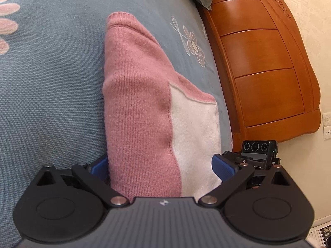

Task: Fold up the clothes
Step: 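Lift the sweater with both tools and fold it in half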

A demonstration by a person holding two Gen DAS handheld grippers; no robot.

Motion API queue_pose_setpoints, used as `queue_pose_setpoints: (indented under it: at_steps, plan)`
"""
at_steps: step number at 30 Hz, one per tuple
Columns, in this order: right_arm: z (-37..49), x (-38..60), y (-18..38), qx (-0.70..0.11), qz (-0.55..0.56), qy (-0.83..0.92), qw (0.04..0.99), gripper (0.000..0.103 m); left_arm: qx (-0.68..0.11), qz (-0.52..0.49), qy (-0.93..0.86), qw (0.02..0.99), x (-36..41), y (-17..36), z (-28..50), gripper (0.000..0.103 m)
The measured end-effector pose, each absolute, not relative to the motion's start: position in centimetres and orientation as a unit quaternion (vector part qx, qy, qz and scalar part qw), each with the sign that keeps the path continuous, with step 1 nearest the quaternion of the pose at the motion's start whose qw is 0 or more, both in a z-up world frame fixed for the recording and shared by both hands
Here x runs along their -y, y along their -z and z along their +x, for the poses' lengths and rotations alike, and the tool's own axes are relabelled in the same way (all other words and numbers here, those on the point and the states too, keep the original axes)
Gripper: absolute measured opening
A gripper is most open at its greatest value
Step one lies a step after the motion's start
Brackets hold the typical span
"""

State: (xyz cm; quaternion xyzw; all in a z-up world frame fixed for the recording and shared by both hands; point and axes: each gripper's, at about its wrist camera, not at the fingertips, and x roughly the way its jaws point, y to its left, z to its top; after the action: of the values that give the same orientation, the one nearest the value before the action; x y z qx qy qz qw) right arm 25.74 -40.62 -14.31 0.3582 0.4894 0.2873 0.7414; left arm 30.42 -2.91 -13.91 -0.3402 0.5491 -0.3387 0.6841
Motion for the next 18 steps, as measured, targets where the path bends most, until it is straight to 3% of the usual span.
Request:
queue_pose_setpoints:
  at_steps: [14, 18]
  plan:
    - [26.09, 40.77, 14.48, -0.461, 0.356, -0.314, 0.750, 0.103, -0.528, -0.312, 0.362, 0.702, 3.44, 13.63, 30.59, 0.099]
    - [26.16, 40.42, 14.31, -0.464, 0.347, -0.309, 0.754, 0.102, -0.524, -0.310, 0.366, 0.704, 3.43, 13.57, 30.75, 0.095]
